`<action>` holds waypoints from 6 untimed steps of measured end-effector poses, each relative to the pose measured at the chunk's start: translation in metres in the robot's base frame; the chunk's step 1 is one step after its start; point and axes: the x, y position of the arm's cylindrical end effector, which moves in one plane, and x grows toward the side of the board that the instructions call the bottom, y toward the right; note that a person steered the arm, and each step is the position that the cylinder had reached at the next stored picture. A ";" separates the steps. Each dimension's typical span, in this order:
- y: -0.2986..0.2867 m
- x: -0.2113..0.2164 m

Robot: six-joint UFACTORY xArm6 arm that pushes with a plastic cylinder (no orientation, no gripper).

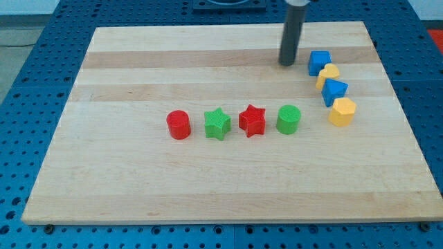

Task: Adjust the red star diagonally bottom left to the green circle

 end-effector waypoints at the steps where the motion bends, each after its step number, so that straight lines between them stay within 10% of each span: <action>1: -0.049 0.032; 6: -0.053 0.124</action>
